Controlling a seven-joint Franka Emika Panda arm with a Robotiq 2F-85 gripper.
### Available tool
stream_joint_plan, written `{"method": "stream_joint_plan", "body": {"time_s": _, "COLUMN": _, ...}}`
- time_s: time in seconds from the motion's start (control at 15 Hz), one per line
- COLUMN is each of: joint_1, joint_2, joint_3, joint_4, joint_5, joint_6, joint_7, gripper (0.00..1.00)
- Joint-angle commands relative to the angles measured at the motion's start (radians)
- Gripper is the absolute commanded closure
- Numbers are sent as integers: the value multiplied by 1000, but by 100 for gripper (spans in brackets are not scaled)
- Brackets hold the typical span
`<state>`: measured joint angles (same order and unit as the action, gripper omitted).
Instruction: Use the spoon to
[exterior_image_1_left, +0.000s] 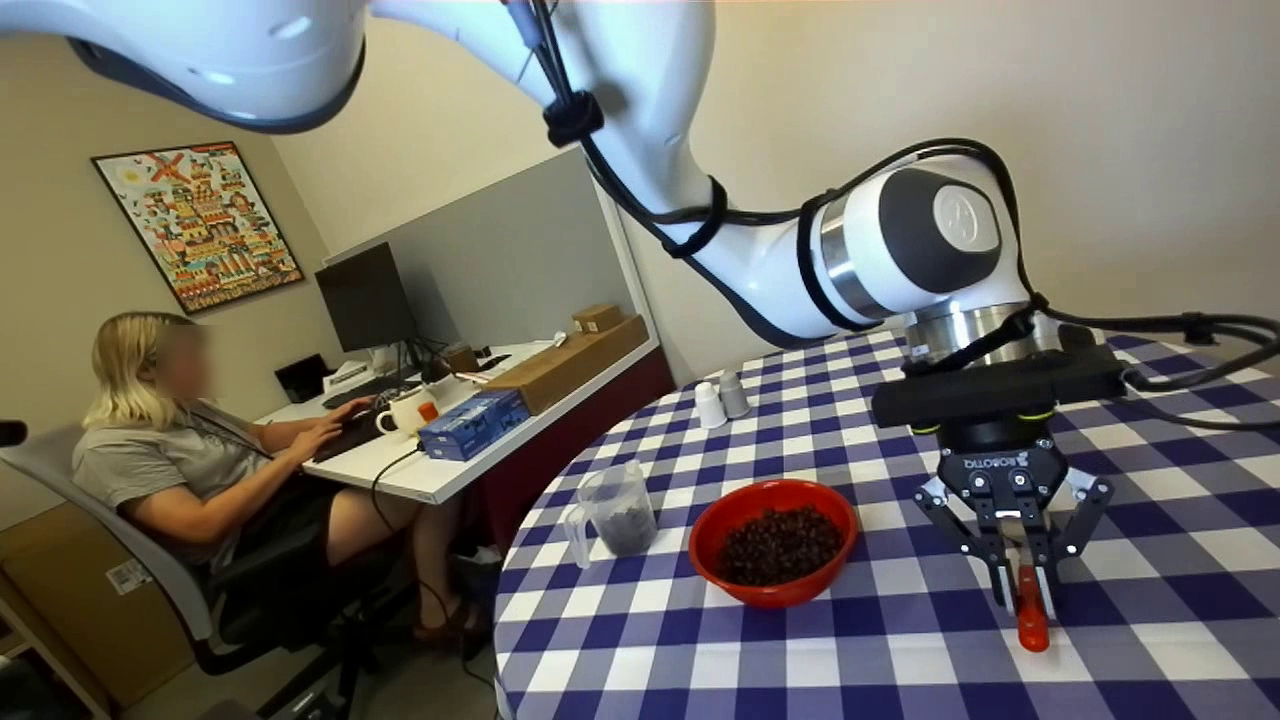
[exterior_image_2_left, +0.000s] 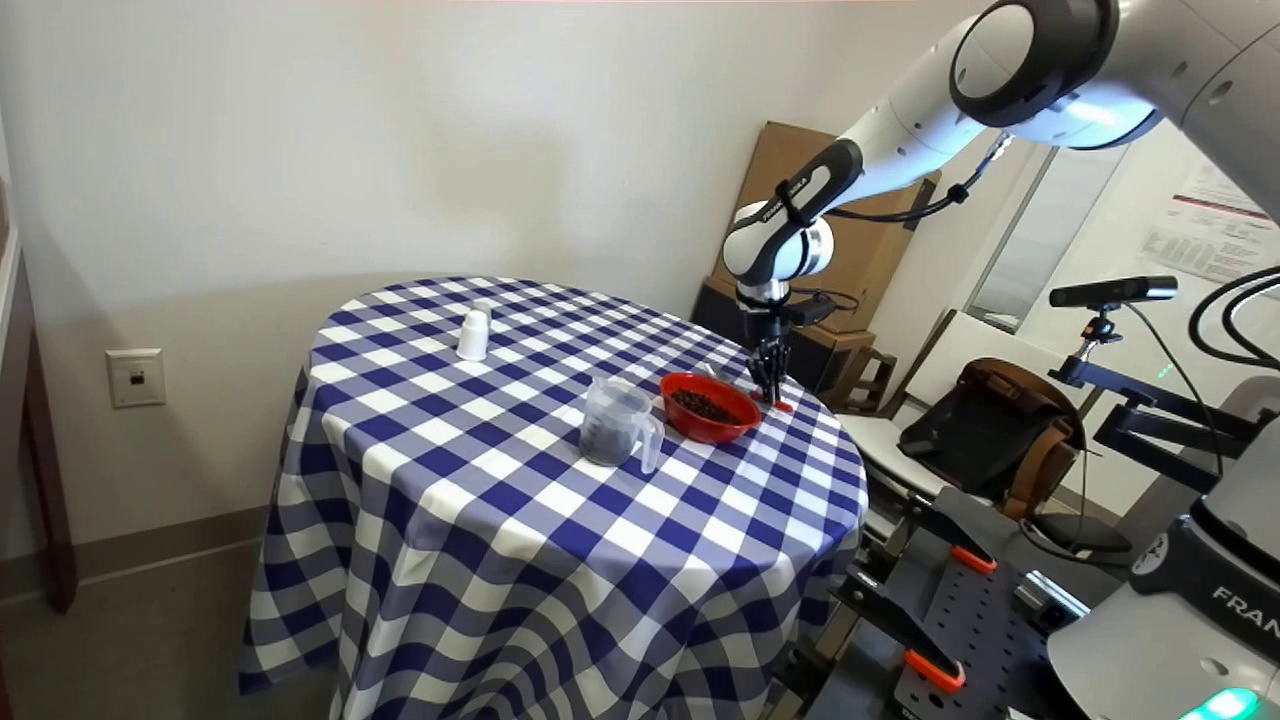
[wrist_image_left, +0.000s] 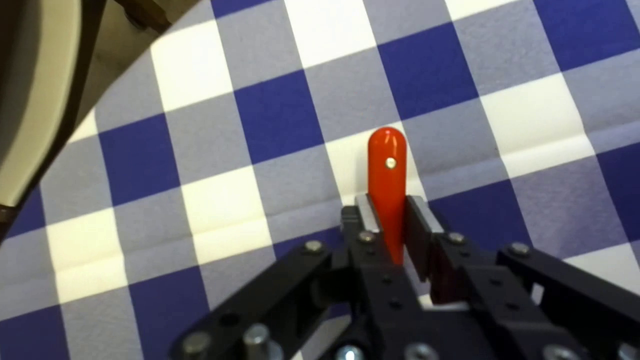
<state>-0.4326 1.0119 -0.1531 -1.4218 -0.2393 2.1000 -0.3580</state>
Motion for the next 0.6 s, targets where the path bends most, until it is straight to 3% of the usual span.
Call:
{"method": "stream_joint_plan", "body": {"time_s": 0.0, "joint_1": -42, "joint_2": 76, "joint_3": 37, "joint_4": 127, "joint_5": 75, "joint_6": -57, "joint_7": -85, "gripper": 93}}
{"method": "stream_joint_plan", "body": {"time_s": 0.27, "joint_1": -60, "joint_2": 107, "joint_3": 45, "joint_4": 180, "joint_5": 106, "joint_6": -94, "joint_7": -124, "gripper": 89}}
{"method": "stream_joint_plan", "body": {"time_s": 0.33, "joint_1": -62, "joint_2": 110, "joint_3": 45, "joint_4": 188, "joint_5": 111, "joint_6": -105, "joint_7": -128, "gripper": 56}}
{"method": "stream_joint_plan", "body": {"time_s": 0.4, "joint_1": -64, "joint_2": 112, "joint_3": 46, "joint_4": 196, "joint_5": 115, "joint_6": -112, "joint_7": -133, "gripper": 55}}
{"method": "stream_joint_plan", "body": {"time_s": 0.53, "joint_1": -66, "joint_2": 106, "joint_3": 50, "joint_4": 203, "joint_5": 123, "joint_6": -122, "joint_7": -139, "gripper": 42}}
